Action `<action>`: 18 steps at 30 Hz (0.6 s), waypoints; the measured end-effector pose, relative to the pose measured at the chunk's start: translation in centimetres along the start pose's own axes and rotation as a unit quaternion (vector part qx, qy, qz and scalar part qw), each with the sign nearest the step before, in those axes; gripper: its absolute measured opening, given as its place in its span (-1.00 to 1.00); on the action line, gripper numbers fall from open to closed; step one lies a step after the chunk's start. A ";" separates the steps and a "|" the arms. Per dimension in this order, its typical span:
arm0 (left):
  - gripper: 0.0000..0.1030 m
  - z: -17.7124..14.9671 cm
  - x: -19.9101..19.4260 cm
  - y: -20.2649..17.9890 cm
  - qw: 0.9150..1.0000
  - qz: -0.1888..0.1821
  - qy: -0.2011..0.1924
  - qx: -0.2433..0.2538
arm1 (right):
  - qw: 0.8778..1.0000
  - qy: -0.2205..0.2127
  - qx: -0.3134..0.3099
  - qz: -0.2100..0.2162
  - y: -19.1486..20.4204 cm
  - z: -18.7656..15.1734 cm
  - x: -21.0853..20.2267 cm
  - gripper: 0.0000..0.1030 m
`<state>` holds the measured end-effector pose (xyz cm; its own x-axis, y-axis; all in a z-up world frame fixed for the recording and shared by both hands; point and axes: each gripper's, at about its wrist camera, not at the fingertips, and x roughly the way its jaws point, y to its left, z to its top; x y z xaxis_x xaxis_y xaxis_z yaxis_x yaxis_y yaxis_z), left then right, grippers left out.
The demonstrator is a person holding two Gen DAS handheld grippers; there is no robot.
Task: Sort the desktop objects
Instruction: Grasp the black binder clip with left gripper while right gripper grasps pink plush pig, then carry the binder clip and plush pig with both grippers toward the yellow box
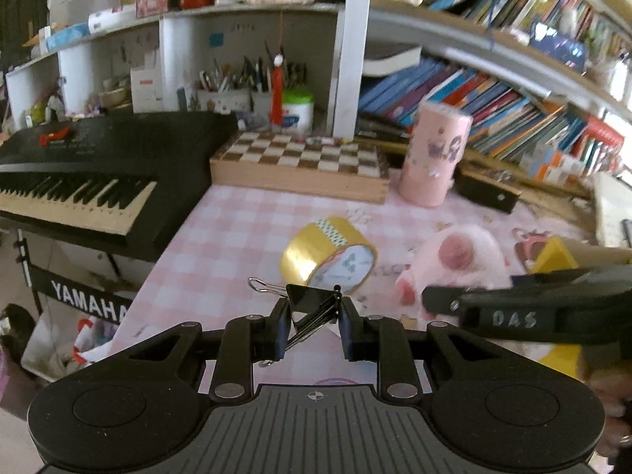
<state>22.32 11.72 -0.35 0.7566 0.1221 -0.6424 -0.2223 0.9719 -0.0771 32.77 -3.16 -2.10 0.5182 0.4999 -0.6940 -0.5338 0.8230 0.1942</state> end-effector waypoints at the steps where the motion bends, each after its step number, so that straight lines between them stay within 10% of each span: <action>1: -0.54 0.0 -0.7 0.1 1.000 -0.005 -0.004 0.002 | 1.000 -0.001 -0.003 0.001 0.3 -0.2 -0.5 0.15; 18: -0.53 -5.4 -7.8 1.5 0.997 -0.054 -0.026 0.043 | 0.998 -0.023 -0.008 -0.051 5.3 -6.9 -8.2 0.15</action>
<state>12.81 11.10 0.46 0.8041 0.0239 -0.5941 -0.0858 0.9934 -0.0762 21.11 -4.77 -0.22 0.6002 0.4256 -0.6772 -0.4870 0.8661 0.1127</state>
